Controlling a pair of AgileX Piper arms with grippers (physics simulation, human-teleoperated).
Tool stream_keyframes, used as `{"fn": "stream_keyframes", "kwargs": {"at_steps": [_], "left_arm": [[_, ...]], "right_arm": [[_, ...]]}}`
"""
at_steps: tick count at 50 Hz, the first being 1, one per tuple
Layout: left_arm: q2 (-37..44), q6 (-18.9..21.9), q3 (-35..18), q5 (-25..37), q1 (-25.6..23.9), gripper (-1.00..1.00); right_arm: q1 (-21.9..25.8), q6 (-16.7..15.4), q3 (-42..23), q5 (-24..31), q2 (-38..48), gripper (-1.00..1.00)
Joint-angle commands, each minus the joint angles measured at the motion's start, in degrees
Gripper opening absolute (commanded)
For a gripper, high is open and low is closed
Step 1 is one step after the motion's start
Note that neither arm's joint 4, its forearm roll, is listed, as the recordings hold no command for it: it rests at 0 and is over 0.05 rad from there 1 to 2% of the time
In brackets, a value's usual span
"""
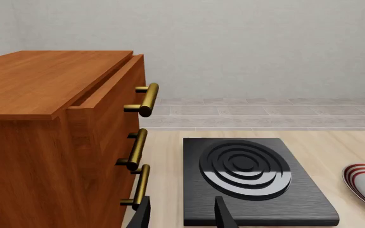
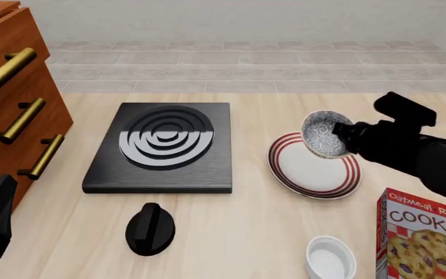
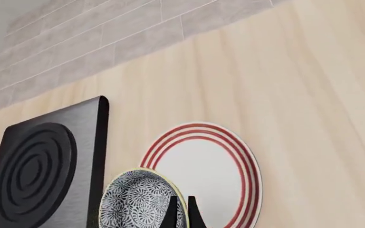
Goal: Pick the akita bowl on the cookies box and place it on the plate.
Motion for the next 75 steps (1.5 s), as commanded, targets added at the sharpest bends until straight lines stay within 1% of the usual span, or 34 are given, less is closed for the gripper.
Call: {"fn": "stream_keyframes", "kwargs": {"at_steps": [1,4,9,18,34,63,75], "left_arm": [[0.0,0.0,0.0,0.0,0.0,1.0],[0.0,0.0,0.0,0.0,0.0,1.0],[0.0,0.0,0.0,0.0,0.0,1.0],[0.0,0.0,0.0,0.0,0.0,1.0],[0.0,0.0,0.0,0.0,0.0,1.0],[0.0,0.0,0.0,0.0,0.0,1.0],[0.0,0.0,0.0,0.0,0.0,1.0]], "right_arm": [[-0.55,-0.56,-1.71,0.02,3.12,-1.0],[-0.81,-1.4,-2.39,0.6,3.78,-1.0],[-1.34,-1.91,-2.98,0.91,4.41,-1.0],[-1.99,-2.43,-3.48,-0.2,7.06,-1.0],[-2.42,-2.38,-3.84,-2.19,10.48,-1.0],[-3.04,-3.21,-5.71,-2.94,14.6,-1.0],[-3.13,-2.91,-5.86,-3.88,16.09,-1.0]]}}
